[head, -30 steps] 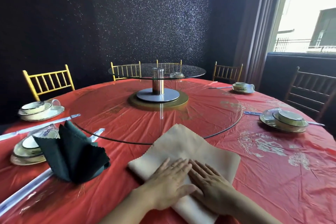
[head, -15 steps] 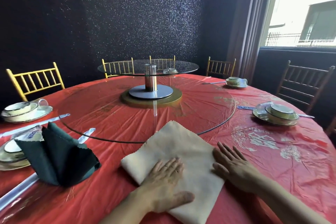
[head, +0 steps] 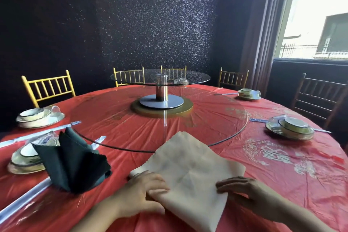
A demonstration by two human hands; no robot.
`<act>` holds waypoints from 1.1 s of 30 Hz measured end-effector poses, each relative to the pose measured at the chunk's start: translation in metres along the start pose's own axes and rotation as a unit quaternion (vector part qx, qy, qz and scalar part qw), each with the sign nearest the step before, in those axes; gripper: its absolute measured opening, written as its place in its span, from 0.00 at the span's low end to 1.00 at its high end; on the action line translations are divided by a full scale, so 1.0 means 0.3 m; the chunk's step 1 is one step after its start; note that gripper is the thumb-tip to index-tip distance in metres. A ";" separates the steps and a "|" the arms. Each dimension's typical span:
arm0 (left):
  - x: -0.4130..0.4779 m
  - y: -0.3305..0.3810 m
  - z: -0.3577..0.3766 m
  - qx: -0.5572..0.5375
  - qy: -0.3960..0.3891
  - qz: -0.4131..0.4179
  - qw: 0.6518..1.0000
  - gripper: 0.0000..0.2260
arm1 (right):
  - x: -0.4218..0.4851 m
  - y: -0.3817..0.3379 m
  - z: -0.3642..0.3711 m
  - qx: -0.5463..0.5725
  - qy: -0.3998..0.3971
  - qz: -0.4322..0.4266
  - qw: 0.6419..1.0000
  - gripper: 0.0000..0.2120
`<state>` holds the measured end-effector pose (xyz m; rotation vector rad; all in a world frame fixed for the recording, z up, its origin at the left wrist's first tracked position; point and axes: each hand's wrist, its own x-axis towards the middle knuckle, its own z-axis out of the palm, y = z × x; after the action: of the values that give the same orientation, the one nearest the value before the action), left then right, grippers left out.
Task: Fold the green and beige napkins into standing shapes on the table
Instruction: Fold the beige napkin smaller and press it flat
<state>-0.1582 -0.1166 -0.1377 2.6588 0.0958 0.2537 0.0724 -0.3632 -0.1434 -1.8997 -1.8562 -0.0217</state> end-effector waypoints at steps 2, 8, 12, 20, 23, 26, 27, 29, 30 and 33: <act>0.001 -0.022 0.001 0.001 0.031 0.016 0.999 0.15 | 0.019 0.008 -0.001 0.025 0.020 0.043 0.999 0.22; 0.056 -0.017 0.017 -0.134 0.159 -0.063 0.976 0.06 | 0.130 0.044 -0.001 0.020 0.065 0.176 0.982 0.13; 0.133 -0.057 0.041 -0.115 0.231 -0.131 0.957 0.14 | 0.227 0.057 -0.002 -0.067 0.095 0.250 0.961 0.12; 0.263 -0.023 0.000 0.092 0.225 -0.287 0.927 0.11 | 0.349 0.097 0.042 -0.165 0.075 0.341 0.922 0.13; 0.286 -0.022 0.000 0.128 0.218 -0.303 0.919 0.12 | 0.363 0.123 0.064 -0.158 0.101 0.347 0.919 0.13; 0.288 -0.025 0.014 0.179 0.233 -0.316 0.902 0.13 | 0.367 0.130 0.075 -0.157 0.111 0.352 0.916 0.11; 0.283 -0.025 0.020 0.192 0.236 -0.325 0.895 0.14 | 0.367 0.127 0.075 -0.148 0.116 0.354 0.916 0.11; 0.275 -0.023 0.031 0.192 0.241 -0.343 0.887 0.16 | 0.373 0.121 0.070 -0.127 0.126 0.363 0.915 0.12; 0.270 -0.022 0.036 0.186 0.244 -0.346 0.887 0.16 | 0.376 0.120 0.065 -0.119 0.124 0.370 0.913 0.12; 0.261 -0.021 0.040 0.152 0.245 -0.325 0.901 0.15 | 0.385 0.128 0.059 -0.133 0.088 0.373 0.914 0.16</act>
<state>-0.0791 -0.1075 -0.1383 2.6054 1.2449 0.7150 0.1123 -0.2472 -0.1325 -2.5817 -0.9536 -0.1931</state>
